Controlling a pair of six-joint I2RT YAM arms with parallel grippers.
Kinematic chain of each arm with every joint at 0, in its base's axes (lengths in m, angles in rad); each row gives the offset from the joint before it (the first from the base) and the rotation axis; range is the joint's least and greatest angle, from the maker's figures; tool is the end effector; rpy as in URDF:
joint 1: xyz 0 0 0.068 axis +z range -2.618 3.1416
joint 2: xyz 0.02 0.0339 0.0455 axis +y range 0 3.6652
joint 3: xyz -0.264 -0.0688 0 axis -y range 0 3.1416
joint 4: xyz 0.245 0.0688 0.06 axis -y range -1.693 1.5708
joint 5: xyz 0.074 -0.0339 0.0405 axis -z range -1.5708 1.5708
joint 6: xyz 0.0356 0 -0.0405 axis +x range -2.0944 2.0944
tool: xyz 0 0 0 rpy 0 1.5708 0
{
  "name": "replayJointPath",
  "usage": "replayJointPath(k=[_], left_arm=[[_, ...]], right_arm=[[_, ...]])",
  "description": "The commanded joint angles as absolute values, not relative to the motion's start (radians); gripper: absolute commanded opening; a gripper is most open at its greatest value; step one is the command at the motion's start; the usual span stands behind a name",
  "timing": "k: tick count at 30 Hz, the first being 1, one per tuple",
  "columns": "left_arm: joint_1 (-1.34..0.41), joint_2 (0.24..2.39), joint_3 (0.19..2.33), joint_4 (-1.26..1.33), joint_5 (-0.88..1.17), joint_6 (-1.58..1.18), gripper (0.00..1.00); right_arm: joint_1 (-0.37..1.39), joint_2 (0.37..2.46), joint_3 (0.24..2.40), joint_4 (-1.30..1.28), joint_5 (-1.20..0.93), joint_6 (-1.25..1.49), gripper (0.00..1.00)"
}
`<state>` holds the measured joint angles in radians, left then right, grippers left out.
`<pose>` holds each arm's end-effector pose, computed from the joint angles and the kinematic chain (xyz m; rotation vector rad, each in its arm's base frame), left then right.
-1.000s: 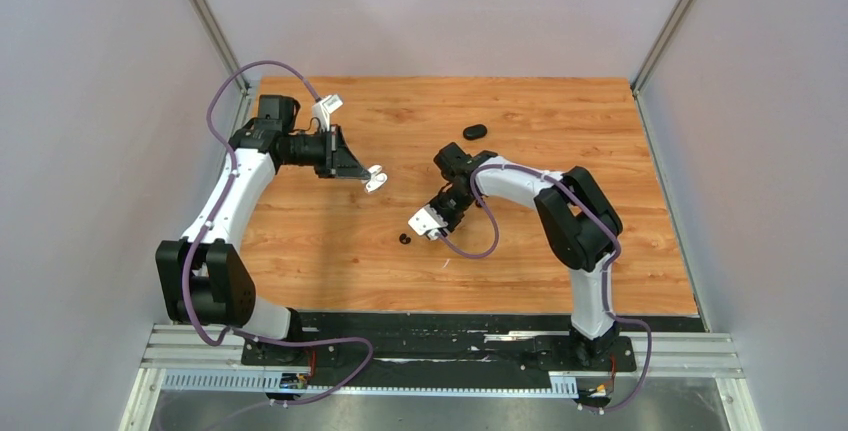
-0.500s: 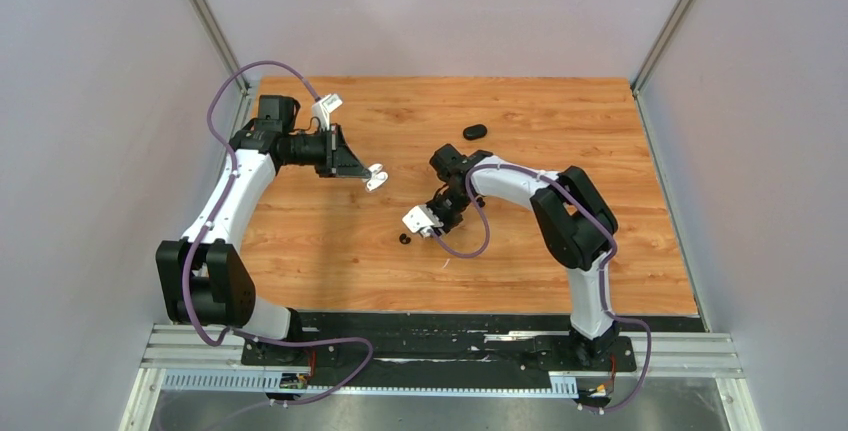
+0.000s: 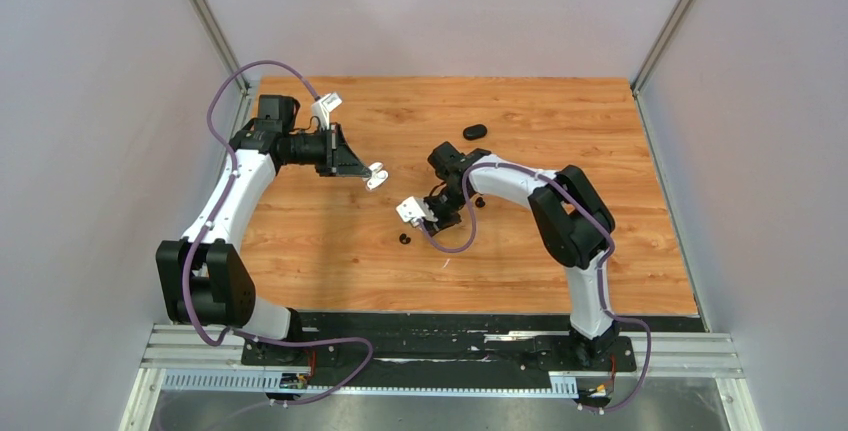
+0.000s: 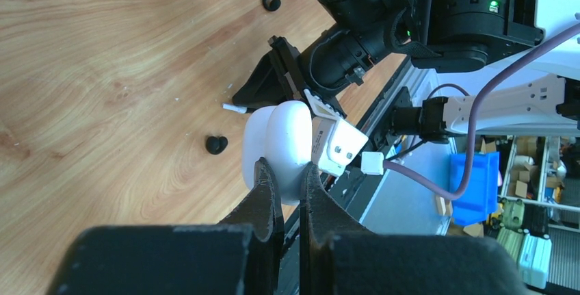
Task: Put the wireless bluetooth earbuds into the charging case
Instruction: Pick up the earbud from the center of the board, then place the earbud in the charging case.
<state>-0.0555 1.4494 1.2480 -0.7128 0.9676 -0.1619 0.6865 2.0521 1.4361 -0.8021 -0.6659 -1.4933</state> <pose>0.2955 -0.0458 0.3107 0.2885 2.3168 -1.2854 0.2895 0.2657 0.1541 -2.3750 1.1603 0.7611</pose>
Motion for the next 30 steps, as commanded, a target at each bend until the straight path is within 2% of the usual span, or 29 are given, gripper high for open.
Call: replayJointPath(k=[1,5,9,15,22,30], left_arm=[[-0.048,1.420,1.246,-0.685,0.998,-0.171,0.00],[-0.048,1.421,1.231,-0.689,0.980,-0.132,0.00],[-0.053,1.451,1.207,-0.659,0.981,-0.115,0.00],[-0.136,1.491,1.194,-0.581,0.971,-0.073,0.00],[-0.215,1.523,1.168,-0.478,0.983,-0.122,0.00],[-0.267,1.489,1.145,-0.388,0.988,-0.248,0.00]], right_arm=[[0.693,2.082,1.470,-0.807,-0.683,-1.342,0.00],[0.684,2.010,1.539,-0.850,-0.726,-1.154,0.00],[0.665,1.918,1.627,-1.002,-0.832,-0.990,0.00],[0.618,1.856,1.727,-1.147,-1.005,-0.714,0.00],[0.585,1.833,1.809,-1.128,-1.104,-0.489,0.00],[0.586,1.828,1.825,-0.964,-1.110,-0.131,0.00]])
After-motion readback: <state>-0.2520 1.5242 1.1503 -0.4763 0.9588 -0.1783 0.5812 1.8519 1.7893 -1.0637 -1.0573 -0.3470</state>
